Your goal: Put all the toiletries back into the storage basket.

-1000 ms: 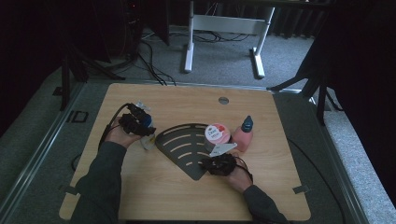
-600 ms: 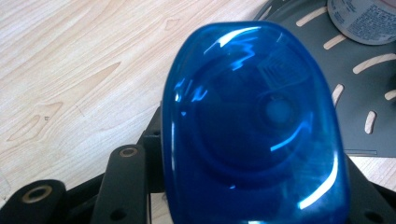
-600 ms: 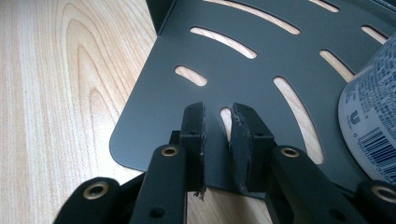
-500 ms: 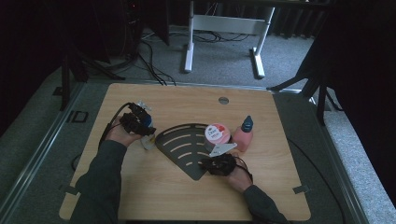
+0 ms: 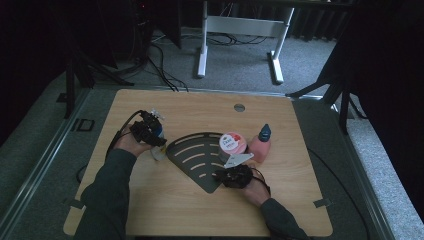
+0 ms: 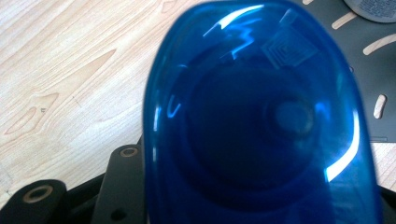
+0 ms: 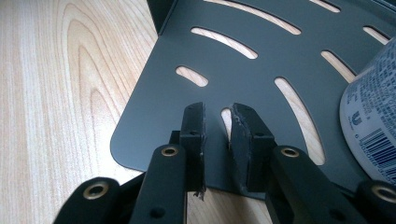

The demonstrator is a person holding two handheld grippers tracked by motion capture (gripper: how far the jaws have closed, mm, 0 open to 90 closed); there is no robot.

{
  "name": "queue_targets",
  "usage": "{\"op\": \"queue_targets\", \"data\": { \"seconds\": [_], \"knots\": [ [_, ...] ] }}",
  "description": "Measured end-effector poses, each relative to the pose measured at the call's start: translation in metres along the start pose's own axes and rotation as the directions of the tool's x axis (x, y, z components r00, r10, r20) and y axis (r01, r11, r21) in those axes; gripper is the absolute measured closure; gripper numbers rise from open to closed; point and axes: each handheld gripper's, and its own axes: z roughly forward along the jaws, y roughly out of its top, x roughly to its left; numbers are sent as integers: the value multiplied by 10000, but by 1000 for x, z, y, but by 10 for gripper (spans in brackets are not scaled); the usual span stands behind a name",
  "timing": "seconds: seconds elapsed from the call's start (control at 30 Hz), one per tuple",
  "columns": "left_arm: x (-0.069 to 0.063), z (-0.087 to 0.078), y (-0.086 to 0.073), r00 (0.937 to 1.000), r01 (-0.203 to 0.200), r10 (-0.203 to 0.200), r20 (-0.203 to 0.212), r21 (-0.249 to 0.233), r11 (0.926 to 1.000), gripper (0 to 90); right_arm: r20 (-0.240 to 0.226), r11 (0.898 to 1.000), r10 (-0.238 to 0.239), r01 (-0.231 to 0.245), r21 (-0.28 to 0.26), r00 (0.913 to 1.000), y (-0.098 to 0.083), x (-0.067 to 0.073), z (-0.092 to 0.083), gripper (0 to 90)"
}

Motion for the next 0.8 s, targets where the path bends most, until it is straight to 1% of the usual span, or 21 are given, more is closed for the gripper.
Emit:
{"op": "queue_targets", "data": {
  "seconds": [0.27, 0.37, 0.53, 0.67, 0.8],
  "knots": [
    [1, 1, 1, 9999, 13, -15, 108, 156, 9999, 525, -16, 10000, 5, -5, 5, 10000, 0, 0, 0, 749],
    [0, 0, 2, 9999, -122, 120, 66, 250, 9996, 527, -20, 10000, 7, -7, 4, 10000, 0, 0, 0, 749],
    [0, 0, 3, 9999, -128, 126, 60, 387, 9992, 533, -37, 10000, 8, -8, 1, 10000, 0, -1, 0, 749],
    [0, -2, 2, 9998, -208, 206, 40, 464, 9987, 538, -48, 10000, 9, -9, 2, 10000, 0, -1, 0, 749],
    [0, -3, 0, 9995, -294, 288, 108, 527, 9982, 542, -51, 10000, 22, -22, 1, 10000, 0, -1, 0, 749]
  ]
}}
